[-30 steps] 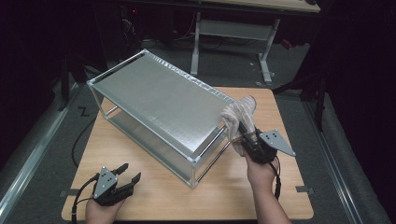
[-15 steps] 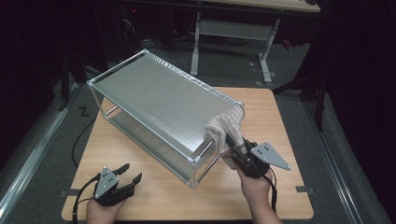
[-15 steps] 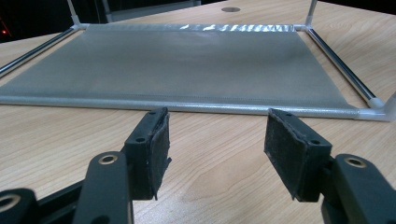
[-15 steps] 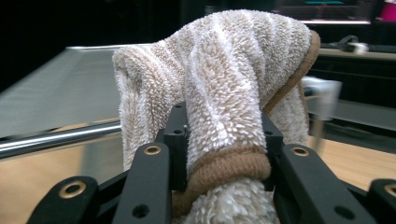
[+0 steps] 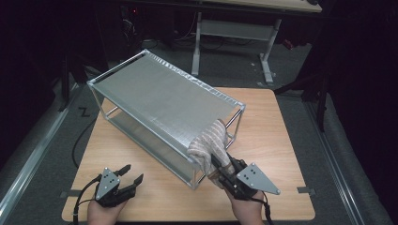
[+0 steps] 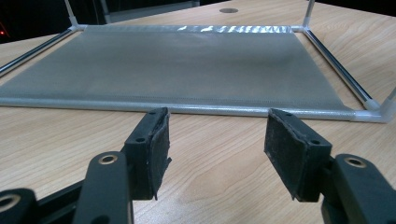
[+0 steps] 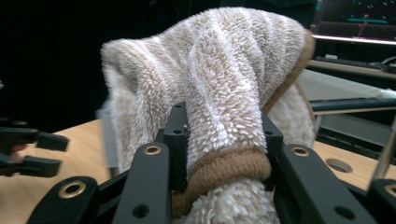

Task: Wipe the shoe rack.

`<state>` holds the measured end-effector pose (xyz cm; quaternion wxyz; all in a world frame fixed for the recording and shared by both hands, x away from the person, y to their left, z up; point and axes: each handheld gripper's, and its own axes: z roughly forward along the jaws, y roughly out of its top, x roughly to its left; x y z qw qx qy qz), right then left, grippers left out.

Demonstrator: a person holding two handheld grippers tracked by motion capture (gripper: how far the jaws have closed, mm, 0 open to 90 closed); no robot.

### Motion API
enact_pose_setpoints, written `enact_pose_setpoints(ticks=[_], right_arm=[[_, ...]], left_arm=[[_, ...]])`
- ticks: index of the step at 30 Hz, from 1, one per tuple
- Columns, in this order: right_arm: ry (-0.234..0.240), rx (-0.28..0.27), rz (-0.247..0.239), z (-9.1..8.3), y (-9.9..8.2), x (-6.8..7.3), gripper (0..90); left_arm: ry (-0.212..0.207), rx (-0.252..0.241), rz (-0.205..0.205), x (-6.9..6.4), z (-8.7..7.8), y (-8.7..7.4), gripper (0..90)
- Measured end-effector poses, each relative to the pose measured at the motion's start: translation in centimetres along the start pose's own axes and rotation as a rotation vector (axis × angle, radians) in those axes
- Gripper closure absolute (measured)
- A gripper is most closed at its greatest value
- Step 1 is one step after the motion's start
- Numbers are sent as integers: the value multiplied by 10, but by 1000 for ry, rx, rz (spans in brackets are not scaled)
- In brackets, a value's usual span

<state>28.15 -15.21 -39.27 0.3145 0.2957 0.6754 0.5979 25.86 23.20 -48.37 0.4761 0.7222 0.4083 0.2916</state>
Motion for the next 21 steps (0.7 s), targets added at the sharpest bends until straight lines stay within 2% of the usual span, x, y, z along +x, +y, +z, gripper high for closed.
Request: enact_pose_setpoints(ticks=[10, 11, 12, 18, 21], right_arm=[[-159, 20, 40, 24, -1, -54, 669], [-159, 20, 40, 24, -1, -54, 669], [-199, 28, 48, 30, -2, -69, 669], [-300, 54, 78, 41, -2, -103, 670], [-330, 68, 90, 46, -2, -115, 670]], left_arm=[[1, -1, -5, 2, 0, 0, 403], [1, 0, -5, 1, 0, 0, 403], [2, -1, -6, 1, 0, 0, 402], [1, -2, -9, 1, 0, -1, 402], [0, 1, -10, 1, 0, -1, 402]])
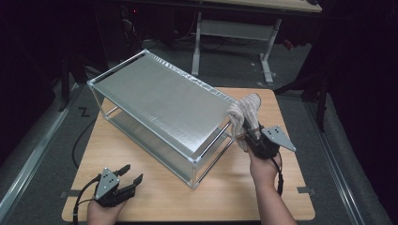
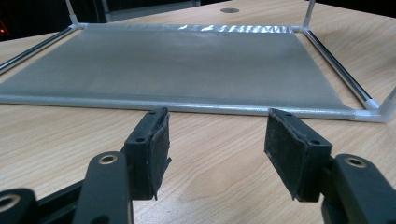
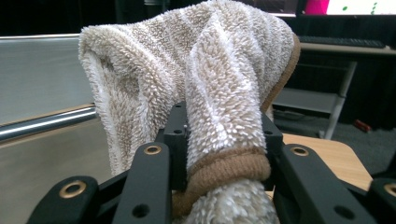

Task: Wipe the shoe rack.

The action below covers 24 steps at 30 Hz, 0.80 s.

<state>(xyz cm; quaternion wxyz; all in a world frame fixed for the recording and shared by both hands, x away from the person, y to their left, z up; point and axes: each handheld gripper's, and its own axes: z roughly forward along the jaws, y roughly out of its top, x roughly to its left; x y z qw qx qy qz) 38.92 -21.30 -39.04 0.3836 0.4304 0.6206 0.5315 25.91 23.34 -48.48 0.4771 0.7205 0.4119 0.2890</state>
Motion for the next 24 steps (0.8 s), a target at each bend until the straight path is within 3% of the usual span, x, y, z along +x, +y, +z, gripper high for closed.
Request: enact_pose_setpoints(ticks=[4, 9, 24], right_arm=[[3, 13, 12, 6, 1, -5, 672], [48, 8, 15, -1, 1, 4, 672], [231, -43, -35, -47, -7, 60, 670]], left_arm=[[-3, 3, 0, 1, 0, 0, 402], [-4, 4, 0, 1, 0, 0, 402], [-5, 4, 3, -1, 1, 0, 403]])
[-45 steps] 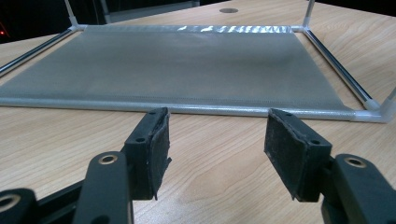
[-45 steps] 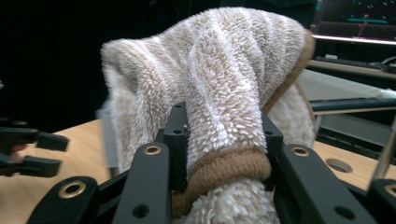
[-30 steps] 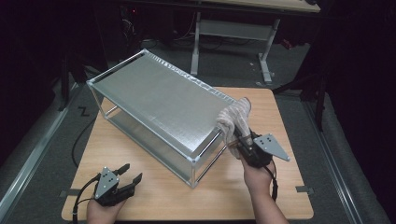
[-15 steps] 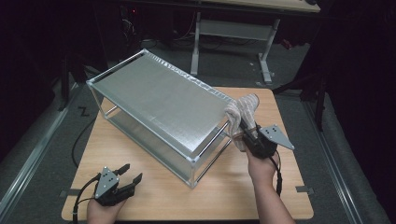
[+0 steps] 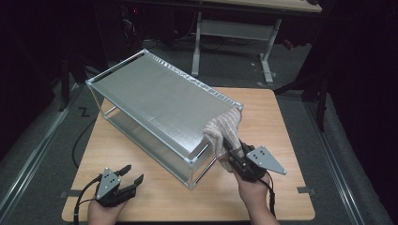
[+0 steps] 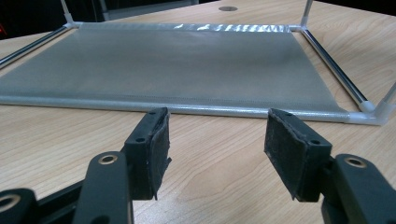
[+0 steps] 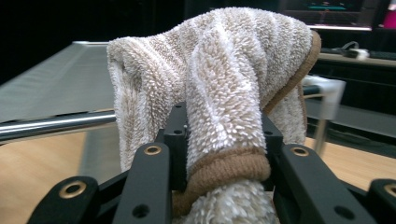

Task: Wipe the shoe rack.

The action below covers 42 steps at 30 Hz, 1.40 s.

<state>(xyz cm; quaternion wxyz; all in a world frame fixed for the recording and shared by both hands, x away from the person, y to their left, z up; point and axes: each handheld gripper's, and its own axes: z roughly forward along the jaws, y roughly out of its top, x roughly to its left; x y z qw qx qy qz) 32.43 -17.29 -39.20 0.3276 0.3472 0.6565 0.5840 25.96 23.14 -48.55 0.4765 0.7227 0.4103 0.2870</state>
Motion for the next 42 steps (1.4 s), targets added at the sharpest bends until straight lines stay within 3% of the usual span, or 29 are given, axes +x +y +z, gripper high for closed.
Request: enact_pose_setpoints(ticks=[7, 16, 21, 25, 31, 36, 42], right_arm=[[75, -19, -13, -10, 0, 28, 670], [156, -32, -27, -18, 1, 52, 669], [156, -38, -40, -22, 3, 56, 669], [117, -49, -32, -29, 6, 45, 666], [23, -26, -26, -42, 1, 16, 664], [-69, 19, -26, -52, -12, -11, 661], [-154, 91, 17, -63, -36, -35, 657]], left_arm=[[-1, 0, 3, 0, 0, 0, 403], [-2, 0, 5, 1, -1, 0, 402], [-1, -3, 3, 1, -1, 1, 402], [1, -4, 2, 1, -1, 1, 401], [-1, -1, 7, 0, 0, 1, 401], [-1, -9, -4, 1, 1, 2, 400], [-3, -13, -8, 0, 2, 2, 391]])
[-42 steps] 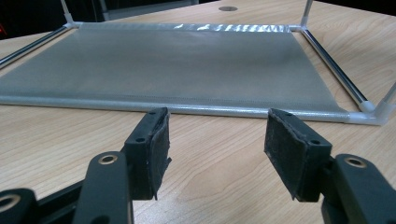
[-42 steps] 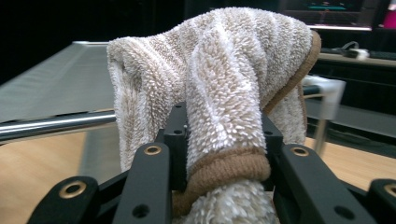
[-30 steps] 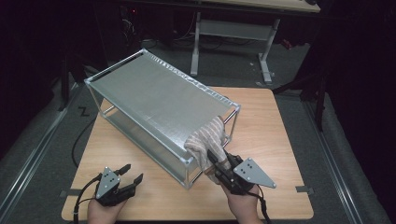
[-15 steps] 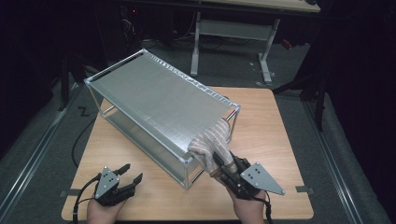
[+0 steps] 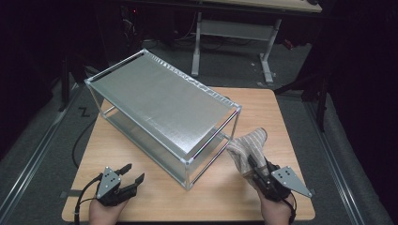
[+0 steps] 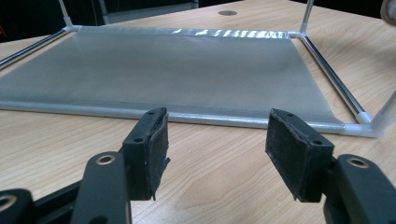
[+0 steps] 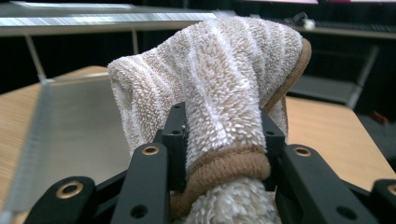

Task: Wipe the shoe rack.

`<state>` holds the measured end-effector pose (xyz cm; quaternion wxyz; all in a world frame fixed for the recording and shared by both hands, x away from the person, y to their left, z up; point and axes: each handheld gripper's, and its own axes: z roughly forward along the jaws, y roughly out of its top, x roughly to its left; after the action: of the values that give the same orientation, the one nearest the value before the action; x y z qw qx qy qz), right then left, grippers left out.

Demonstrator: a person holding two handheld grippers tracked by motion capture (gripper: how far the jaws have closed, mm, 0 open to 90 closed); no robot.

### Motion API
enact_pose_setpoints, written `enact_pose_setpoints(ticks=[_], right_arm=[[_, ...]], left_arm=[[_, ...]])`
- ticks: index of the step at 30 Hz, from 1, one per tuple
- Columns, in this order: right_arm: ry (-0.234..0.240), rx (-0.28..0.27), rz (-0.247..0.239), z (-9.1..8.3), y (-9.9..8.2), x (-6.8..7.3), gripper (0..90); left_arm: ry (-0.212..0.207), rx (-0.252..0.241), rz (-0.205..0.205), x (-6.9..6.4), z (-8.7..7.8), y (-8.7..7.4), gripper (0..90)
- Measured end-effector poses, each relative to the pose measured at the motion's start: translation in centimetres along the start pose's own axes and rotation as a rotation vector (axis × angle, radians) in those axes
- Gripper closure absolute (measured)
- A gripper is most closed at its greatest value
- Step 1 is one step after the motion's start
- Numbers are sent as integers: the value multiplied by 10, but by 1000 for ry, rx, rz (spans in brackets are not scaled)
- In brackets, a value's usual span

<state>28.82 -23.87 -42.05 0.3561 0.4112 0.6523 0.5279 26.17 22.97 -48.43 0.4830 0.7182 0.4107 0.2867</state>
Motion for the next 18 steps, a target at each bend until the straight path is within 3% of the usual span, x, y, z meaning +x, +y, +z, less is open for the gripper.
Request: enact_pose_setpoints(ticks=[7, 8, 10, 16, 18], right_arm=[[-51, 84, 32, 1, -27, -19, 656], [-66, 121, 47, 3, -34, -24, 656], [-67, 130, 63, 5, -36, -28, 656], [-67, 122, 53, 19, -24, -29, 657], [-61, 113, 44, 36, -9, -29, 657]], left_arm=[[-10, 5, 3, -2, 3, 1, 388], [-14, 5, 3, -3, 5, 1, 388], [-17, 10, 6, -3, 6, 1, 387], [-16, 10, 4, -3, 5, 1, 387], [-9, 3, 1, -2, 2, 1, 387]])
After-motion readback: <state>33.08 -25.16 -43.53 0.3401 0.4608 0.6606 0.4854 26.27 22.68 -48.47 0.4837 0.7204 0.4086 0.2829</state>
